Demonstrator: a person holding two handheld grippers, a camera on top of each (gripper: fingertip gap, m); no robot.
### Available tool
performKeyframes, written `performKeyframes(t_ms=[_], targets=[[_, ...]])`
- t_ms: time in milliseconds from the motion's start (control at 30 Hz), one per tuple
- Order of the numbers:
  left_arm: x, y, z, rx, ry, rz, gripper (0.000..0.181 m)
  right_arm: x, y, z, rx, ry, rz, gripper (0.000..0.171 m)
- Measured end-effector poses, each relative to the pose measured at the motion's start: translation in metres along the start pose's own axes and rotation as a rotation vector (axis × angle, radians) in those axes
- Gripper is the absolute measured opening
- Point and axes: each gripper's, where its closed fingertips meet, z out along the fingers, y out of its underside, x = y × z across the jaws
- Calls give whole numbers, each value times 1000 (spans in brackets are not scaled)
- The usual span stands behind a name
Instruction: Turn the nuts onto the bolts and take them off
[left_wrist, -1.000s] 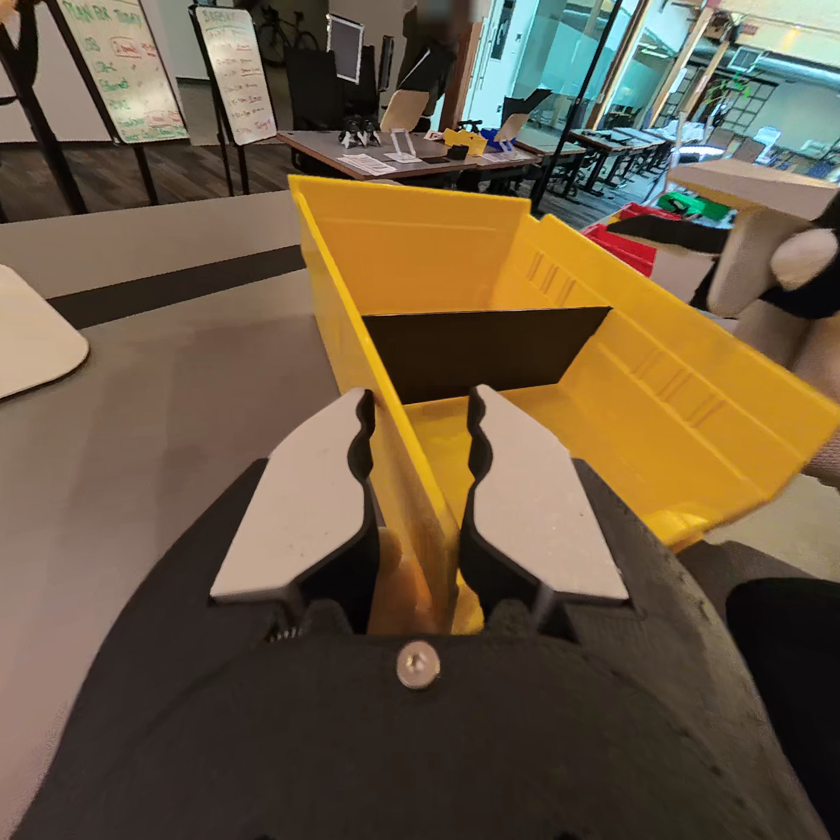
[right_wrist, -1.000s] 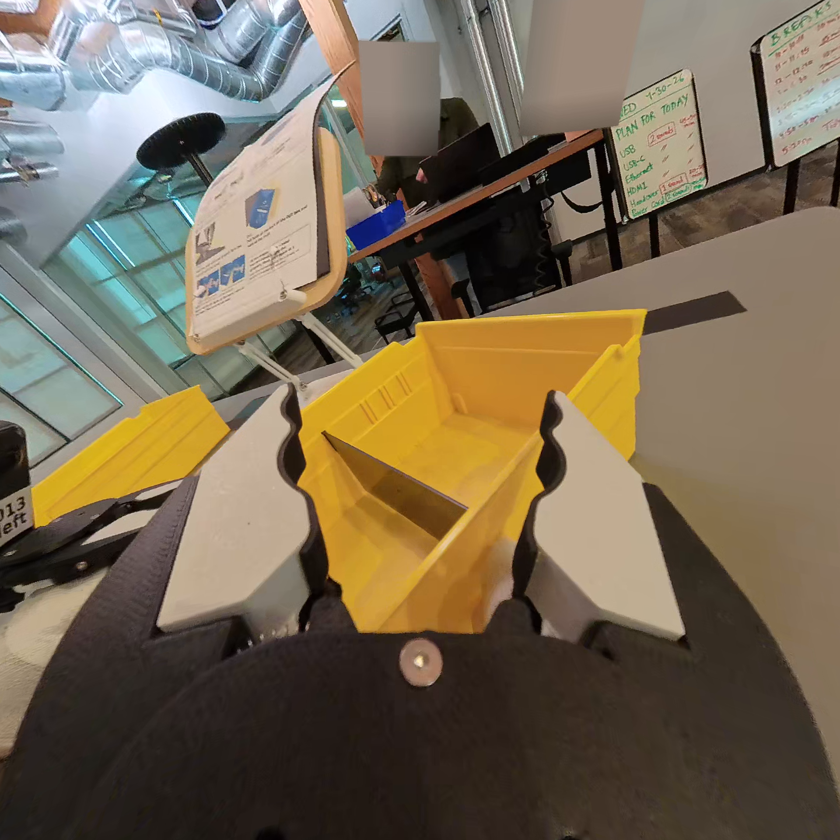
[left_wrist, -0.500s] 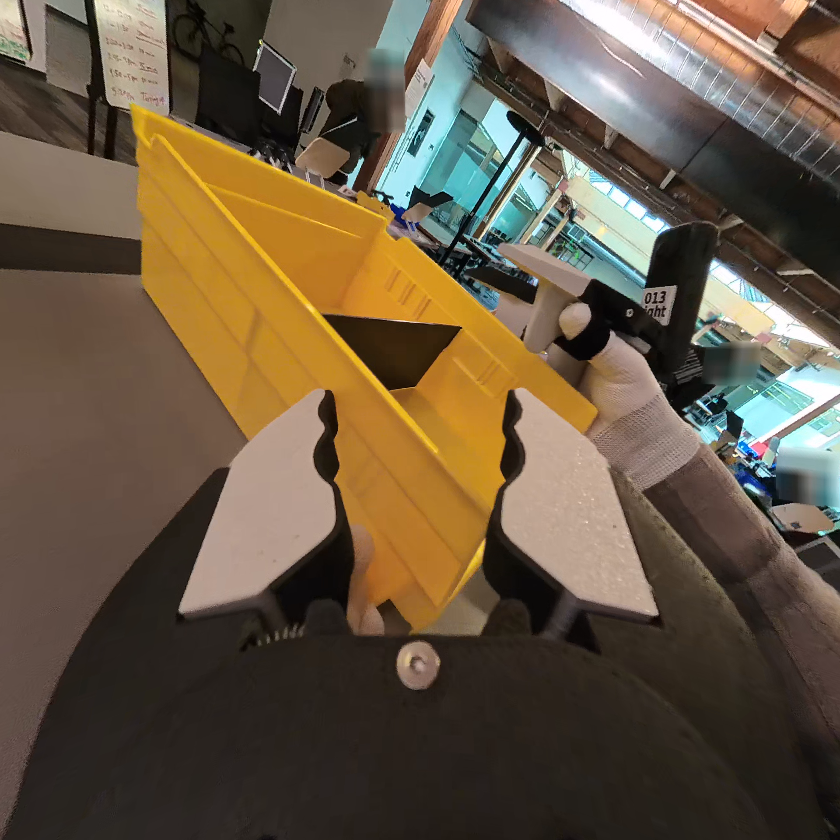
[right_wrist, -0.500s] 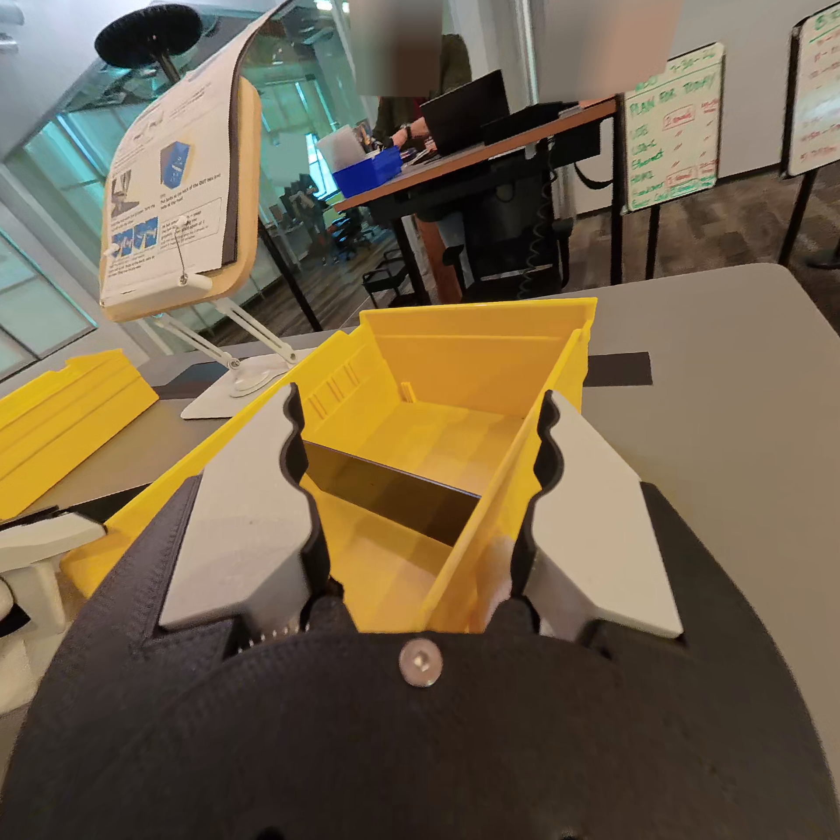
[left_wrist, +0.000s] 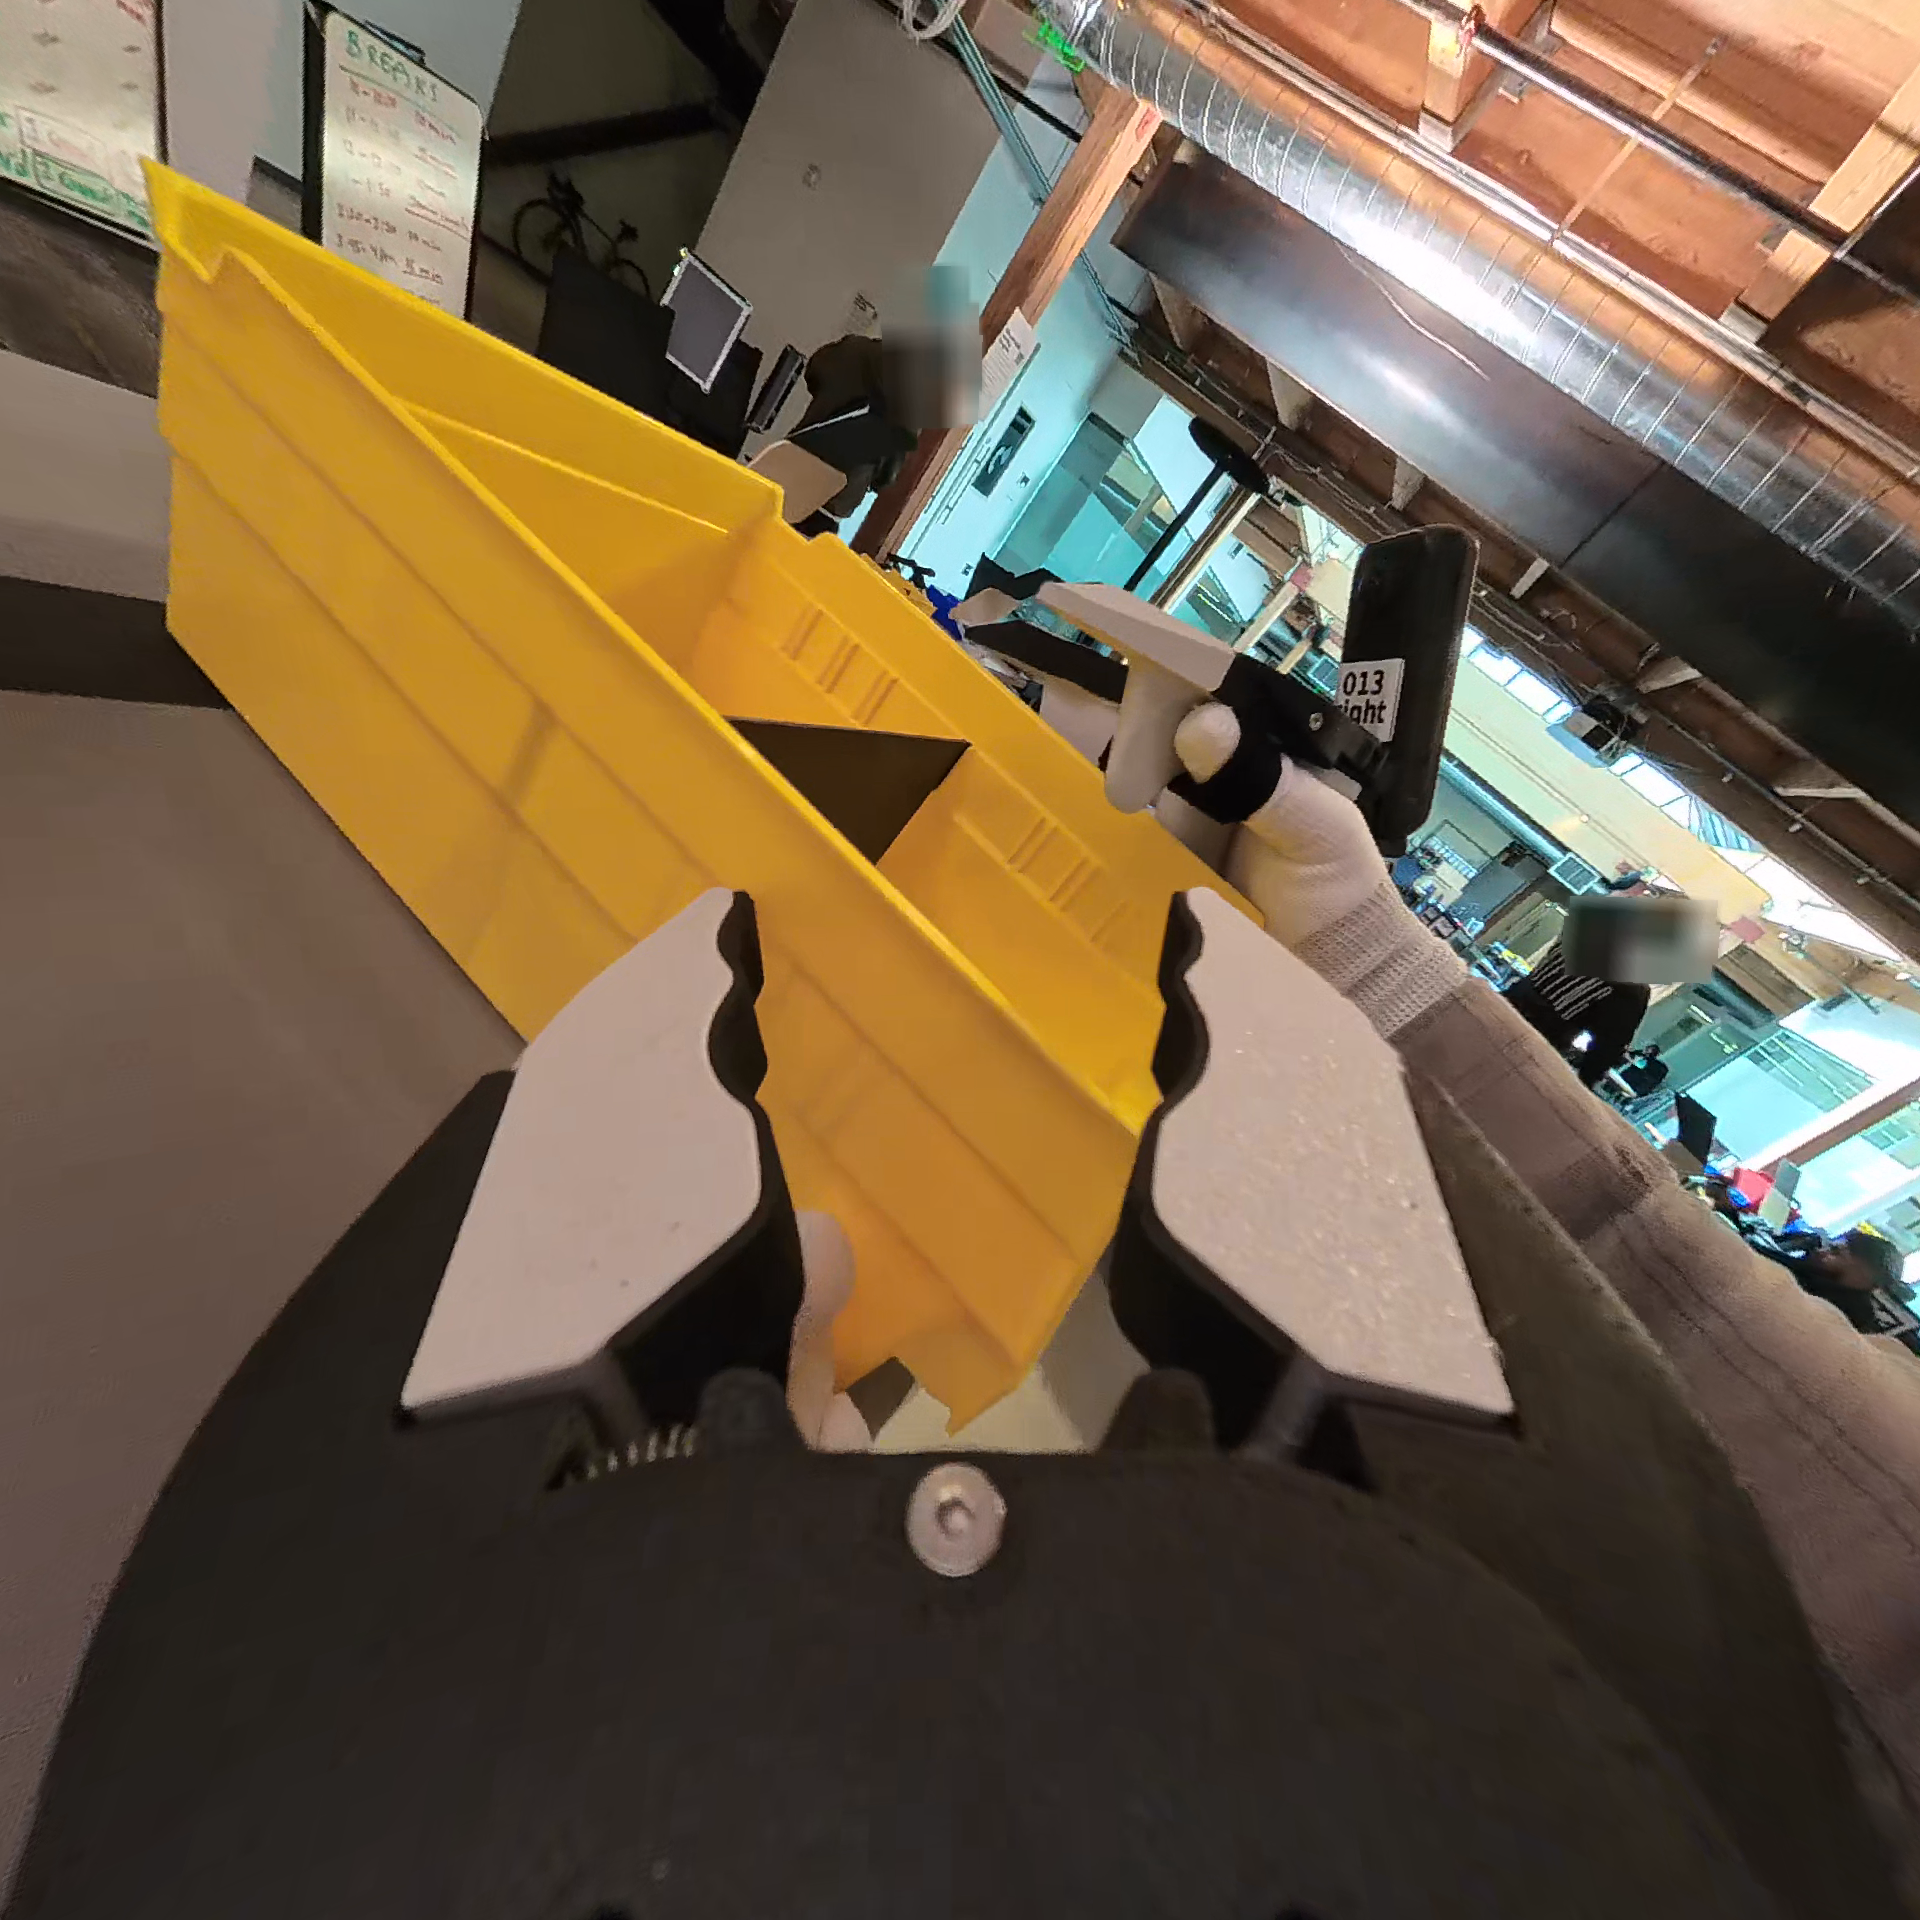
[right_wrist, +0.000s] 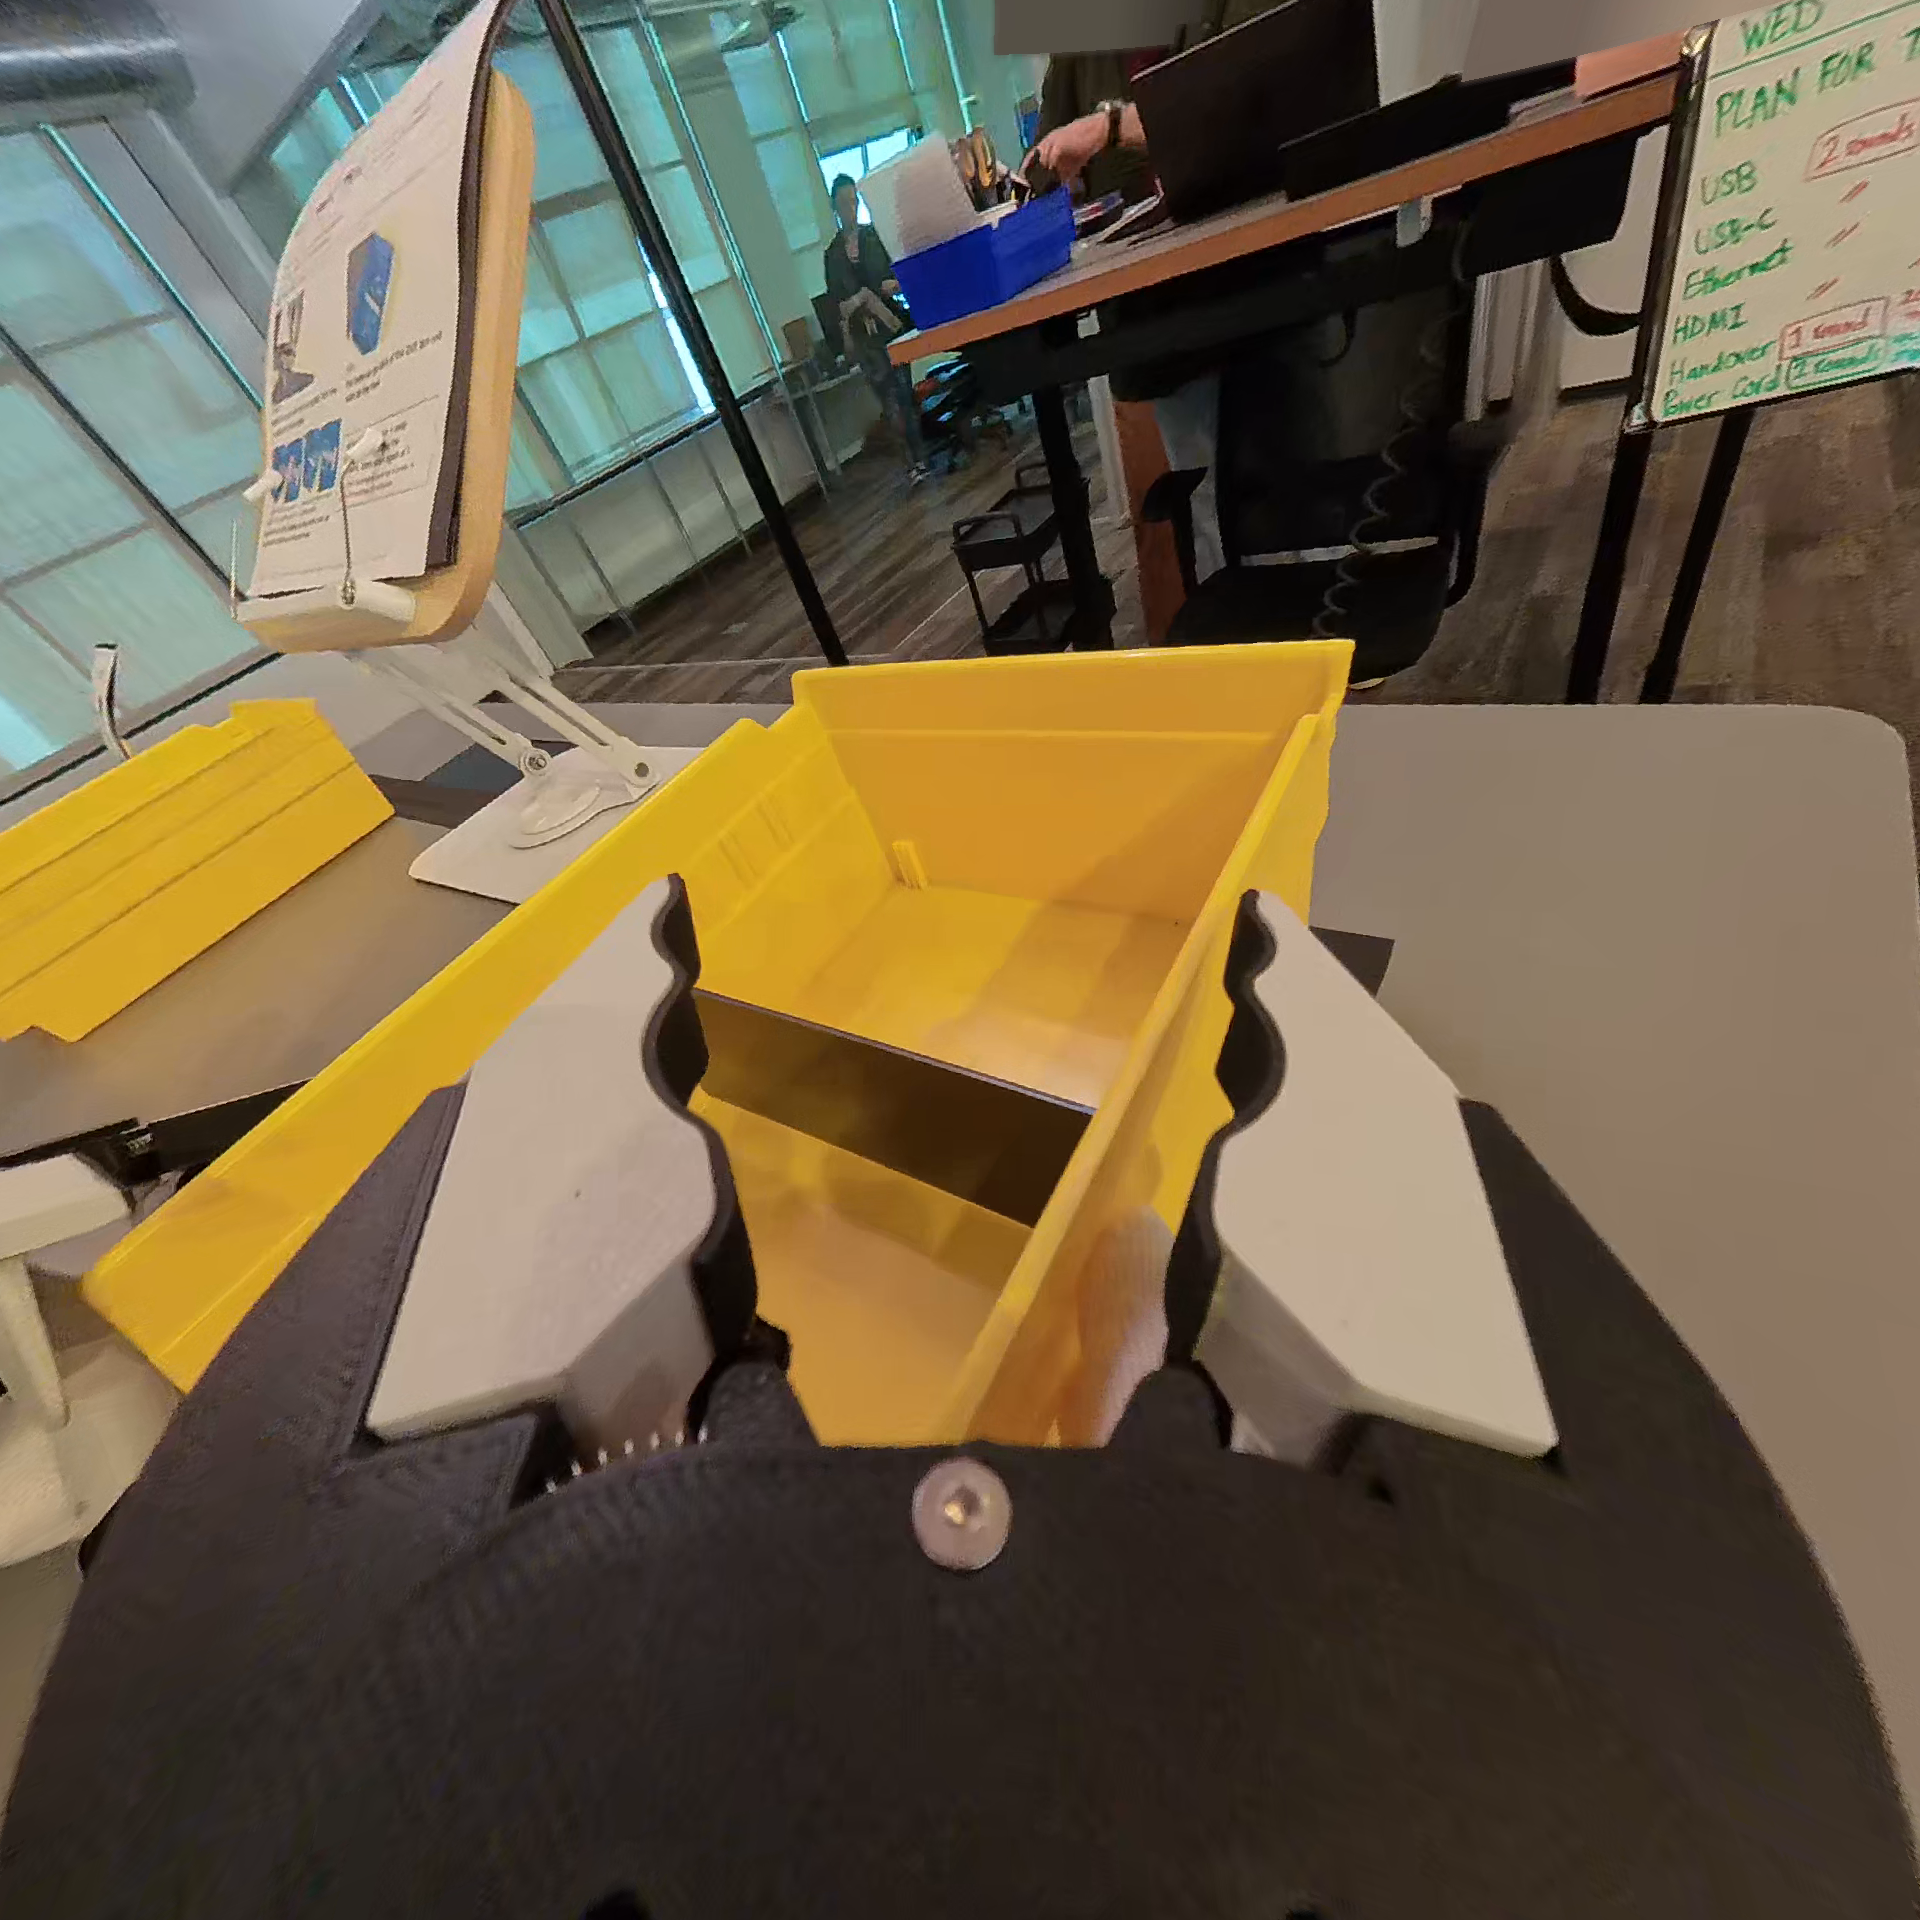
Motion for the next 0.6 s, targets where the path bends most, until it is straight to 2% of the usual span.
performKeyframes(t_ms=[100,200,267,400,533,600], targets=[[-4,-13,-9,12,-12,12,79,4,-13,-12,40,51,-23,101],[-3,-48,-37,64,-14,87,81,4,-41,-43,82,224,-193,109],[-3,-74,-61,84,-16,123,81,-18,-65,-64,127,299,-314,110],[-8,-137,-128,149,-70,342,76,-111,-103,-69,225,258,-455,108],[-33,-207,-209,248,-239,567,65,-214,-124,-43,309,140,-522,97],[-47,-235,-247,271,-318,634,65,-257,-133,-28,368,86,-518,91]])
